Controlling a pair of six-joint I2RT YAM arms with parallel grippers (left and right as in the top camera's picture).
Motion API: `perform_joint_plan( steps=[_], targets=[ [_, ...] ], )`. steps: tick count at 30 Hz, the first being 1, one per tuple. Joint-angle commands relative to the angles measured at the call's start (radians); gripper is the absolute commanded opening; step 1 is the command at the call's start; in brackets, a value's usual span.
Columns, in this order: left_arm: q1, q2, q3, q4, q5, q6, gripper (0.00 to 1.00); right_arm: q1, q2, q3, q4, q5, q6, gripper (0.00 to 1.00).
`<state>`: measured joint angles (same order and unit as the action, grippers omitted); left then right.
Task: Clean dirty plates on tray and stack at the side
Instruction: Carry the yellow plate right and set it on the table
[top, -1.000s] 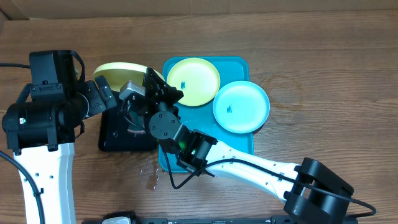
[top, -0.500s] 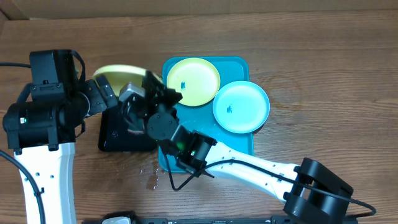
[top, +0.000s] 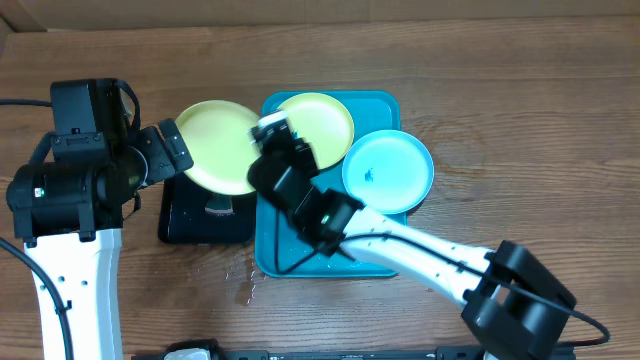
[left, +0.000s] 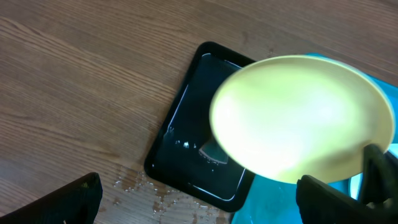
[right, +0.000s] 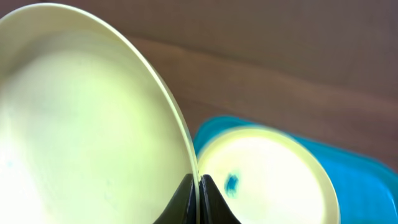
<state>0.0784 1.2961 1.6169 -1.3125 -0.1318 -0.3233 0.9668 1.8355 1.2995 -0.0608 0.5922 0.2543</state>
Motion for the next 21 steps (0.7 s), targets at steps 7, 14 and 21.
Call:
perform_joint_plan(
  steps=[7,14,21],
  targets=[
    [-0.005,0.000,0.015,0.003,0.009,-0.018,1.00,-0.249,-0.267,0.018,-0.304,-0.294,0.326,0.04],
    [-0.005,0.000,0.015,0.004,0.009,-0.018,0.99,-0.593,-0.305,0.018,-0.510,-0.640,0.380,0.04],
    [-0.005,0.000,0.015,0.003,0.009,-0.018,1.00,-0.900,-0.286,0.014,-0.682,-0.716,0.409,0.04]
  ],
)
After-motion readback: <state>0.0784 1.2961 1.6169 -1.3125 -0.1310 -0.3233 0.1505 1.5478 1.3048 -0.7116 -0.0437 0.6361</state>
